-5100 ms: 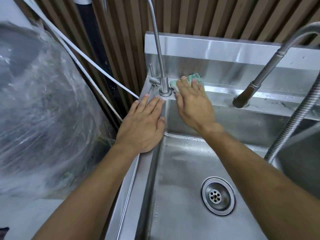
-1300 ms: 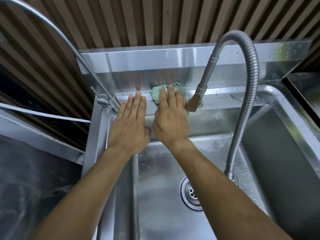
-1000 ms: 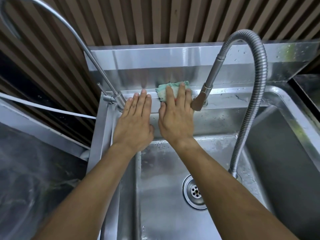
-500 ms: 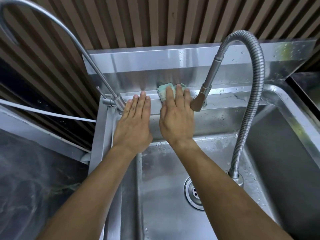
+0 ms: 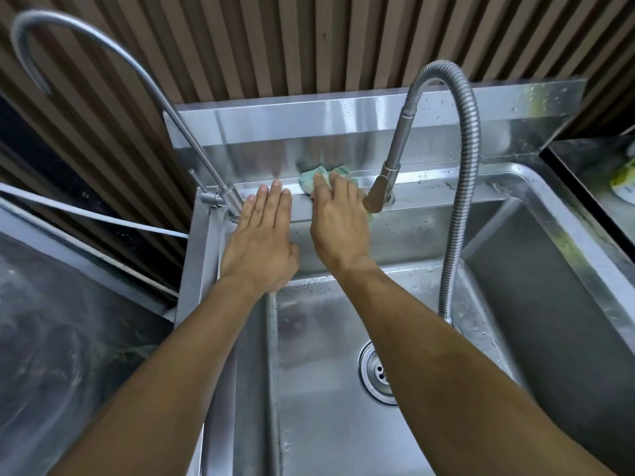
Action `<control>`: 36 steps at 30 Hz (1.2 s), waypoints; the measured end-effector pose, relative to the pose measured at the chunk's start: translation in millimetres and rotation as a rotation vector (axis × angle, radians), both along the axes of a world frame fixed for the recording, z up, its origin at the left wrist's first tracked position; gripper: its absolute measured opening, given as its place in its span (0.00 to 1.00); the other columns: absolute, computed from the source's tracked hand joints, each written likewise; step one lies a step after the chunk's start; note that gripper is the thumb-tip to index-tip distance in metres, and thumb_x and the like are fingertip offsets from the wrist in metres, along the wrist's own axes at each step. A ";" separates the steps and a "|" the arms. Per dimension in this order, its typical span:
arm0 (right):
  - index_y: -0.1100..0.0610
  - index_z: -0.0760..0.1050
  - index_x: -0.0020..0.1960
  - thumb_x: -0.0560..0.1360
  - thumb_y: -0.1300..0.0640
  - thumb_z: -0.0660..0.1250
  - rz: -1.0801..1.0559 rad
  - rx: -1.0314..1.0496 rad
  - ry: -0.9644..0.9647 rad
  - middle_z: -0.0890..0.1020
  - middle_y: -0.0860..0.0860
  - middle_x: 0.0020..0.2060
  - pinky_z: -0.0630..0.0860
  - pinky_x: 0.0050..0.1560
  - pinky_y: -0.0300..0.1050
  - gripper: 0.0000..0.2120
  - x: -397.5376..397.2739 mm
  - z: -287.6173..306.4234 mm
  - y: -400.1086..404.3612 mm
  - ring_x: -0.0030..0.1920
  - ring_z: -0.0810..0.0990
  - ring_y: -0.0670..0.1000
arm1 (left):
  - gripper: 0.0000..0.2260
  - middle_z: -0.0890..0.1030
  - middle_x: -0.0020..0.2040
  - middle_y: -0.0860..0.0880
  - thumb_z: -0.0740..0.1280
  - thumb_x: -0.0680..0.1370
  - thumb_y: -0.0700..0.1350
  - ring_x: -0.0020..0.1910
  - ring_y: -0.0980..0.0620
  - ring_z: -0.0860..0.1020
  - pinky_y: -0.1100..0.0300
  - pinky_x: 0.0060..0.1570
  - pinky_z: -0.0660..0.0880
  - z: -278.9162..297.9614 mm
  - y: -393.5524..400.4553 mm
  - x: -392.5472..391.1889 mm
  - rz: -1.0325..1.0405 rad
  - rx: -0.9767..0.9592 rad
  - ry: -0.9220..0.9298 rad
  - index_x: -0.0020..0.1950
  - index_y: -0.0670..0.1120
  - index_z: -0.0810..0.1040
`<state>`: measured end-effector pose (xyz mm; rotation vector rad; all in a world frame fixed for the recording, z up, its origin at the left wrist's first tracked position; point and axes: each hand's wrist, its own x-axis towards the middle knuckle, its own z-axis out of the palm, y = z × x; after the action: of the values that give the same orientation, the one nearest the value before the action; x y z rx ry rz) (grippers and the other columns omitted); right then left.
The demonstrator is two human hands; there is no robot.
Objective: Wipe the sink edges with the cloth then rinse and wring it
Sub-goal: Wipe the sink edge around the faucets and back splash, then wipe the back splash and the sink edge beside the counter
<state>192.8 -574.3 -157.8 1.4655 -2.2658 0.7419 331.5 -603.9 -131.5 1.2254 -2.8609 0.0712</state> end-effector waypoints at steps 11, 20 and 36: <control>0.63 0.77 0.69 0.83 0.64 0.65 0.241 -0.476 0.068 0.80 0.62 0.65 0.73 0.63 0.54 0.15 4.3 120.0 129.1 0.62 0.79 0.62 | 0.36 0.36 0.83 0.46 0.42 0.78 0.59 0.82 0.48 0.35 0.54 0.77 0.31 8.0 3.9 -13.3 -0.030 0.120 0.052 0.83 0.45 0.38; 0.67 0.74 0.71 0.84 0.63 0.62 0.103 -0.796 -0.012 0.77 0.63 0.64 0.73 0.65 0.58 0.16 -108.5 126.3 130.0 0.65 0.71 0.51 | 0.28 0.29 0.80 0.52 0.40 0.86 0.59 0.80 0.49 0.31 0.49 0.80 0.36 -10.3 -2.9 -66.8 0.042 0.023 0.206 0.83 0.51 0.37; 0.58 0.59 0.81 0.86 0.59 0.56 0.055 -0.300 0.010 0.58 0.61 0.81 0.50 0.81 0.63 0.24 -246.4 43.6 47.6 0.81 0.52 0.67 | 0.25 0.63 0.80 0.52 0.49 0.85 0.54 0.80 0.44 0.61 0.48 0.76 0.60 -35.6 -7.7 -72.1 0.088 -0.168 0.307 0.81 0.52 0.63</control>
<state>-53.7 -526.7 -114.3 1.3871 -2.0082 1.0368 259.4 -611.6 -167.1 1.2108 -2.4854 0.1115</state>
